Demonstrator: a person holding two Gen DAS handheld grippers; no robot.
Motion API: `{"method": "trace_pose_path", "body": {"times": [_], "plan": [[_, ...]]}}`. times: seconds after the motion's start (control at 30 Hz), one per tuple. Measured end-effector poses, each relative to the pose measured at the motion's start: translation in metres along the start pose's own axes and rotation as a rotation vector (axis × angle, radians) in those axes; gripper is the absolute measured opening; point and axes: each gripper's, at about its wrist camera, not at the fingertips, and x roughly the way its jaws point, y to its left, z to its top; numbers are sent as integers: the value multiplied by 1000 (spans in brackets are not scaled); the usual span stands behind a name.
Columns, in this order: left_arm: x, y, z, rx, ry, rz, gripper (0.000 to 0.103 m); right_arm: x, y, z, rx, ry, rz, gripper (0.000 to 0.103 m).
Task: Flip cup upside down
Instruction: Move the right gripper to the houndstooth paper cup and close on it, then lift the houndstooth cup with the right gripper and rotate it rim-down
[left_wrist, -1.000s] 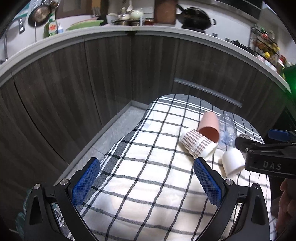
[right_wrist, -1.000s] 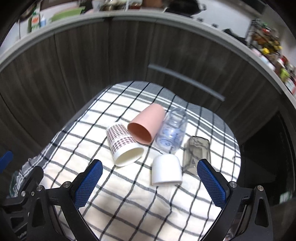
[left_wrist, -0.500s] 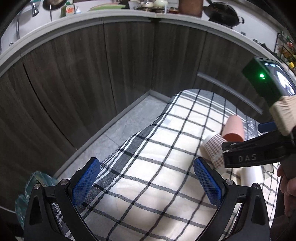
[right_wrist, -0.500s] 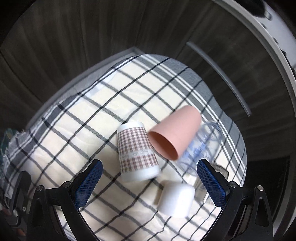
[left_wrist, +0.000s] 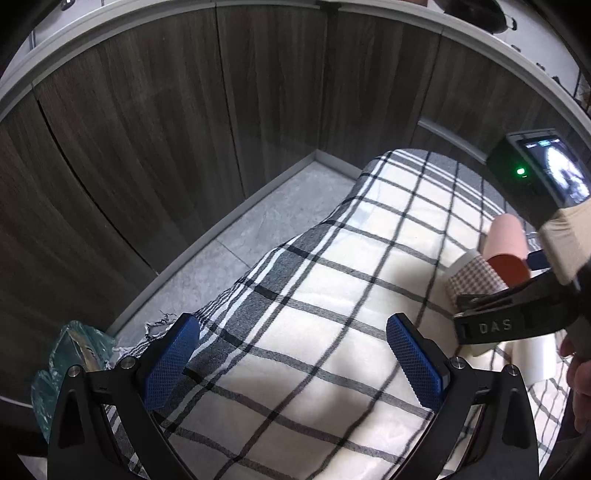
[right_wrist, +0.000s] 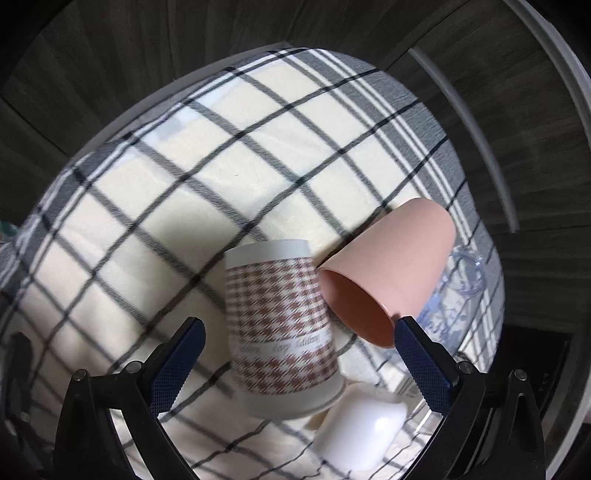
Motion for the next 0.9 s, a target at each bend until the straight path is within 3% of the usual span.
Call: {"method": "trace_pose_path", "body": {"times": [0.3,0.4,0.47,0.63,0.9], "plan": [[10,4,0,-19,22,10,103,-3,5,0,-7,-11,17,93],[10,3,-1,-12,20,9,103,5,6,-2,1,11,35,80],[10,4,-1,-10,17,10,103,13,5,-3,9,27,52,65],[9,5,0,-13,17,4,103,12,2,-8,44,8,75,64],[-9,10,0,-3,-23,-42,103,-27,-13,-32,168,-96,89,63]]}}
